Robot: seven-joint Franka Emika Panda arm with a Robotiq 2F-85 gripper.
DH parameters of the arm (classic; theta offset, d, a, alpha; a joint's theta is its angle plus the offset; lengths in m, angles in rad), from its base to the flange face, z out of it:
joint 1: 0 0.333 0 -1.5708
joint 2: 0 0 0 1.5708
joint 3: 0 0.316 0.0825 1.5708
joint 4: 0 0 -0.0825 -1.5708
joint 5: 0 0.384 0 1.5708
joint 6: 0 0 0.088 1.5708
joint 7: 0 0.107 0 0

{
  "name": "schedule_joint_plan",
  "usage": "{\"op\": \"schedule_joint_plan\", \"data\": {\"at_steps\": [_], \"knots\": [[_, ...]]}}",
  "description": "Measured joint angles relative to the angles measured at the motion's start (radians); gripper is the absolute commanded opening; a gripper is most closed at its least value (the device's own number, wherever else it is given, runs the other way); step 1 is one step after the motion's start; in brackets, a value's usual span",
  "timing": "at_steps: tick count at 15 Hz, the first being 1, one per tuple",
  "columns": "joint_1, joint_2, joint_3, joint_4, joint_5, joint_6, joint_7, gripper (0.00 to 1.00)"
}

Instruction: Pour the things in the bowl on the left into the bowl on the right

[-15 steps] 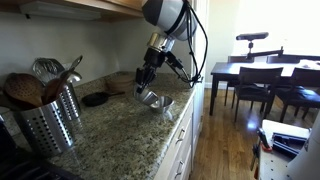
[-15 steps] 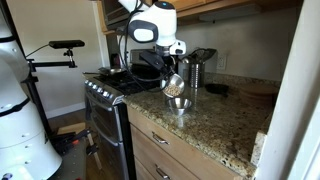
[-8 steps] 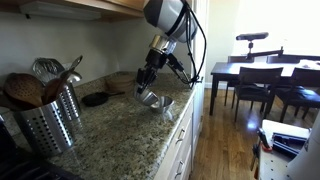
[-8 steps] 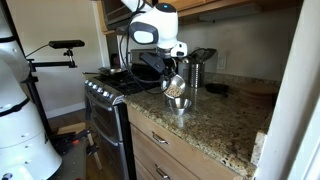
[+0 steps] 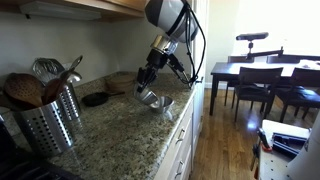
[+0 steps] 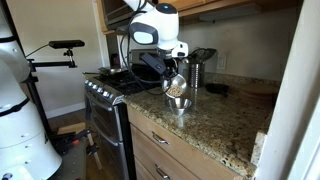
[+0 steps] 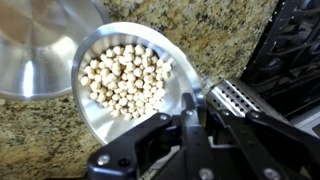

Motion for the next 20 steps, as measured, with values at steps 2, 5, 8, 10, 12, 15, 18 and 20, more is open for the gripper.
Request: {"op": "schedule_joint_plan", "data": {"at_steps": [2, 5, 8, 10, 12, 15, 18, 20], "knots": [[0.000, -0.002, 0.000, -0.004, 0.026, 0.000, -0.022, 0.08], [0.000, -0.013, 0.000, -0.017, 0.049, 0.000, -0.047, 0.08], [0.000, -0.037, 0.000, -0.038, 0.065, 0.000, -0.064, 0.08], [0.000, -0.058, 0.000, -0.056, 0.089, 0.000, -0.084, 0.08], [0.000, -0.081, 0.000, -0.076, 0.118, 0.001, -0.107, 0.08], [0.000, -0.114, 0.000, -0.106, 0.176, 0.001, -0.164, 0.08], [0.000, -0.139, -0.001, -0.129, 0.234, -0.002, -0.234, 0.08], [0.000, -0.148, -0.004, -0.141, 0.266, -0.002, -0.274, 0.08]]}}
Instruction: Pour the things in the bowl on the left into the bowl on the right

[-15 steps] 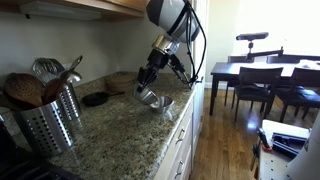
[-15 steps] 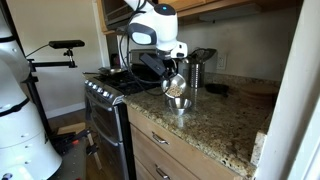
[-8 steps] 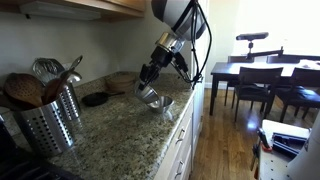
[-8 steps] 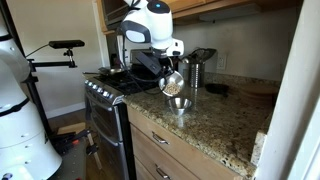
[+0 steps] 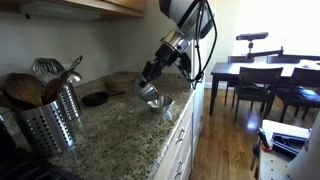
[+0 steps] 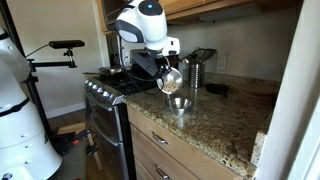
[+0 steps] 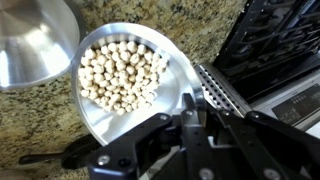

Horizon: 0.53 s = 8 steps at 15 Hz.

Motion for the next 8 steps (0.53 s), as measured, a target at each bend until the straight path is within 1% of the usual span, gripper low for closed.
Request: {"op": "schedule_joint_plan", "data": {"at_steps": [8], "knots": [[0.000, -0.002, -0.019, -0.026, 0.084, -0.019, -0.118, 0.08]]}}
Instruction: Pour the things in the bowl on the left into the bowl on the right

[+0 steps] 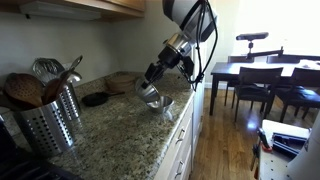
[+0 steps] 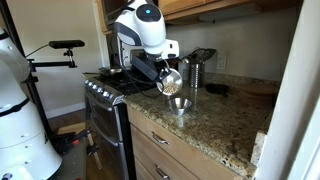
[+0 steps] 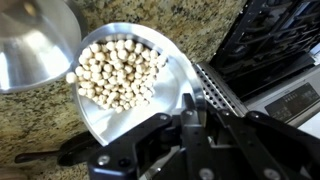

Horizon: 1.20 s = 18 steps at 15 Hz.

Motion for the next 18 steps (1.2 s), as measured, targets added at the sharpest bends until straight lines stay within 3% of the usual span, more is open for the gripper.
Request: {"op": "schedule_joint_plan", "data": {"at_steps": [18], "knots": [[-0.031, 0.002, -0.043, -0.012, 0.027, -0.098, -0.066, 0.08]]}}
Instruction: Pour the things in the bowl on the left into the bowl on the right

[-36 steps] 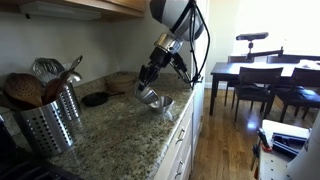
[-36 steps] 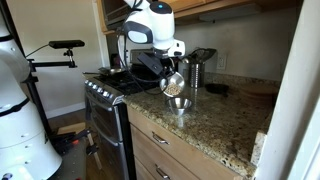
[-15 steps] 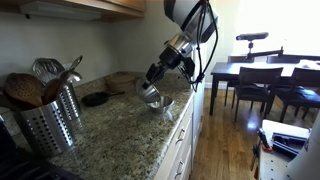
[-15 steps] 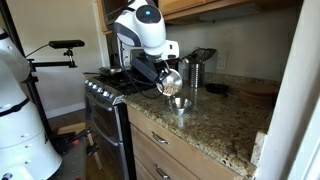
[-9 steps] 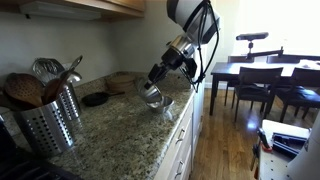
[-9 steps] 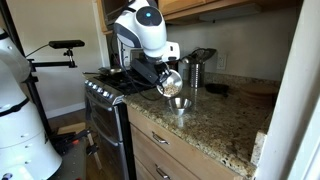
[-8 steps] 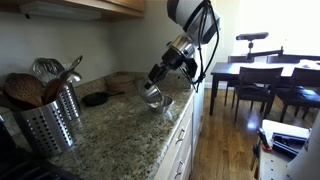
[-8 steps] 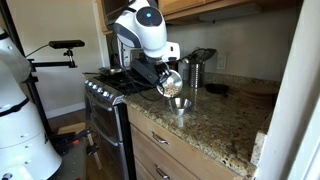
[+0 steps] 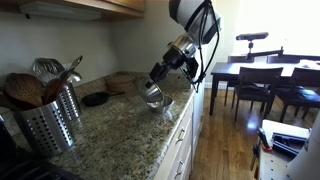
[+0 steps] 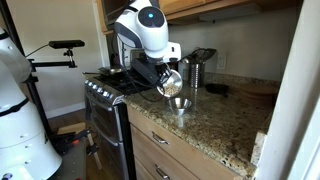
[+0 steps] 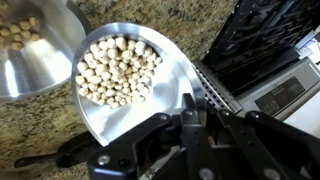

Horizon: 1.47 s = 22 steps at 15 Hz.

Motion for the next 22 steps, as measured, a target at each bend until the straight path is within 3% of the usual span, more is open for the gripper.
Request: {"op": "schedule_joint_plan", "data": {"at_steps": [22], "knots": [[-0.073, 0.126, -0.052, 0.110, 0.000, -0.172, -0.082, 0.08]]}}
